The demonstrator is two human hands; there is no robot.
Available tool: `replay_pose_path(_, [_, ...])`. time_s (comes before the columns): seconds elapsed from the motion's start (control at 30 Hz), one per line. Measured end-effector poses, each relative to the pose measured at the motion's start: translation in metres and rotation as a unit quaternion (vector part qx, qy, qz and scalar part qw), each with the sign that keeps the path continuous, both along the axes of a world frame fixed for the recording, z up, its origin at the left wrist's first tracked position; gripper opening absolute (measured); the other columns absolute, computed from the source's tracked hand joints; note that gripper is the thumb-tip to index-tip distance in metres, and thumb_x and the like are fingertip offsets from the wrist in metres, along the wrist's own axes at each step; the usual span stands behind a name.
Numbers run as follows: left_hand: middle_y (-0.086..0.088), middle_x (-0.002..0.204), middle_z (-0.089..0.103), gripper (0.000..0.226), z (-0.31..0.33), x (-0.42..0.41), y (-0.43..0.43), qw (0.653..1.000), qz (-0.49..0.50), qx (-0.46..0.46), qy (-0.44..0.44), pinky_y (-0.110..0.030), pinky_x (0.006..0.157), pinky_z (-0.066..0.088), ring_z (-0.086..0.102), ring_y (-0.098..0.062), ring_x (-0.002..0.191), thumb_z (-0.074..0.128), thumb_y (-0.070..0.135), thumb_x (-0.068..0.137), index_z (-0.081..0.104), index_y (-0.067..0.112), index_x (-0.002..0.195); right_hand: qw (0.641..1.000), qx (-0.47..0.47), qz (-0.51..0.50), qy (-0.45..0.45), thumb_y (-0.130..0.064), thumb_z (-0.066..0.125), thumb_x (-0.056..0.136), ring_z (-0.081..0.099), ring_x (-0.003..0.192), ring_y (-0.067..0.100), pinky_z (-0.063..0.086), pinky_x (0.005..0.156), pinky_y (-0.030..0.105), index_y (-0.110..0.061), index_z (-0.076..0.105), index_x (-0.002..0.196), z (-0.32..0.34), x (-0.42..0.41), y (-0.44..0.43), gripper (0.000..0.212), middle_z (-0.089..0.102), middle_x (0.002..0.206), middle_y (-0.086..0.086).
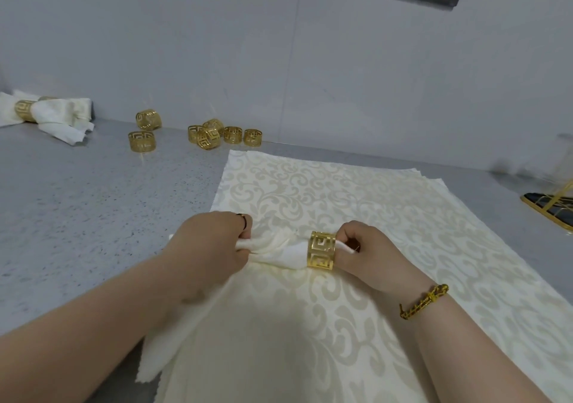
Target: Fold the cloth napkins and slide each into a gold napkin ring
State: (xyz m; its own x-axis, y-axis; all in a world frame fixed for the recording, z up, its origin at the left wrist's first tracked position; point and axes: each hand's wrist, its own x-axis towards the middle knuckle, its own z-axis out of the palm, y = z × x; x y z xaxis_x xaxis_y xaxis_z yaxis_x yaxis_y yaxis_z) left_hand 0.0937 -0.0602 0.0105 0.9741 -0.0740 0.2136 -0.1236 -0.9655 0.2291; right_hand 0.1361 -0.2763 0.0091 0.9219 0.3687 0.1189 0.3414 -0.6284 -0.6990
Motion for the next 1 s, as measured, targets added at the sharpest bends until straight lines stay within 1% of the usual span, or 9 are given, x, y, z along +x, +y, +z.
replay_pose_path(0.2, [0.015,0.067,0.045,0.013,-0.004,-0.008,0.003,0.998,0.03,-0.051,-0.03,-0.009,0.053,0.029,0.04,0.0,0.059,0.051,0.029,0.088,0.041,0.034,0.08,0.999,0.027,-0.031,-0.022,-0.001,0.052,0.079,0.04,0.043,0.006,0.031,0.044,0.017,-0.017,0.04,0.063,-0.001,-0.003,0.003,0.026,0.045,0.056,-0.002])
replay_pose_path(0.3, [0.013,0.063,0.046,0.028,-0.004,-0.009,-0.001,0.998,0.027,-0.056,-0.016,-0.01,0.052,0.031,0.042,0.0,0.057,0.053,0.03,0.086,0.034,0.037,0.067,0.998,0.014,-0.038,-0.054,0.004,0.046,0.08,0.039,0.054,0.013,0.029,0.05,0.021,-0.02,0.034,0.065,-0.002,-0.004,0.008,0.031,0.041,0.059,-0.002])
replay_pose_path(0.43, [0.012,0.06,0.045,0.02,-0.005,-0.011,-0.003,0.998,0.021,-0.056,-0.016,-0.011,0.05,0.03,0.041,-0.001,0.056,0.052,0.031,0.087,0.038,0.036,0.074,0.998,-0.043,-0.011,-0.054,0.0,0.038,0.088,0.032,0.053,0.008,0.031,0.05,0.018,-0.027,0.028,0.071,-0.003,-0.007,0.016,0.033,0.038,0.063,-0.004])
replay_pose_path(0.57, [0.011,0.061,0.045,0.016,-0.004,-0.012,-0.001,0.998,-0.001,-0.059,-0.019,-0.011,0.051,0.031,0.042,-0.002,0.057,0.052,0.031,0.087,0.039,0.035,0.078,0.996,0.022,0.017,0.087,-0.007,0.05,0.087,0.044,0.059,0.011,0.037,0.052,0.016,-0.027,0.037,0.093,0.007,-0.008,0.004,0.024,0.047,0.08,-0.003])
replay_pose_path(0.63, [0.013,0.065,0.046,0.021,-0.006,-0.011,-0.001,0.998,-0.013,-0.057,-0.018,-0.011,0.052,0.032,0.042,-0.001,0.058,0.051,0.03,0.086,0.037,0.037,0.073,0.992,0.01,0.024,0.123,-0.011,0.059,0.083,0.048,0.066,0.008,0.042,0.054,0.013,-0.03,0.036,0.107,0.011,-0.009,-0.004,0.038,0.047,0.094,-0.005])
replay_pose_path(0.73, [0.014,0.067,0.047,0.028,-0.008,-0.008,0.001,0.997,-0.018,-0.066,-0.026,-0.011,0.053,0.032,0.043,-0.001,0.06,0.054,0.028,0.084,0.034,0.037,0.065,0.991,-0.078,0.045,0.098,-0.025,0.068,0.078,0.048,0.081,0.0,0.043,0.059,0.005,-0.039,0.032,0.122,0.01,-0.012,-0.002,0.059,0.041,0.108,-0.012])
replay_pose_path(0.8, [0.013,0.079,0.055,0.027,-0.009,-0.006,0.002,0.996,-0.03,-0.085,-0.021,-0.011,0.06,0.037,0.05,-0.003,0.069,0.055,0.026,0.082,0.036,0.038,0.066,0.991,-0.096,0.05,0.08,-0.029,0.069,0.078,0.046,0.085,-0.004,0.043,0.064,0.002,-0.04,0.035,0.12,0.008,-0.014,0.002,0.056,0.041,0.107,-0.015])
replay_pose_path(0.9, [0.011,0.111,0.06,0.02,-0.01,-0.004,0.003,0.993,-0.052,-0.107,0.007,-0.021,0.079,0.044,0.057,-0.01,0.096,0.057,0.023,0.081,0.044,0.036,0.072,0.996,-0.082,0.042,0.016,-0.023,0.067,0.08,0.045,0.072,0.001,0.039,0.063,0.006,-0.036,0.042,0.103,0.005,-0.011,0.002,0.037,0.045,0.093,-0.015])
replay_pose_path(1.0, [0.022,0.112,0.057,0.029,-0.01,-0.004,0.005,0.989,-0.063,-0.133,0.005,-0.012,0.075,0.042,0.057,-0.005,0.097,0.057,0.02,0.081,0.04,0.038,0.067,0.999,-0.035,0.018,-0.018,-0.01,0.061,0.083,0.046,0.067,0.007,0.037,0.063,0.014,-0.034,0.049,0.08,0.003,-0.007,0.001,0.028,0.05,0.077,-0.013])
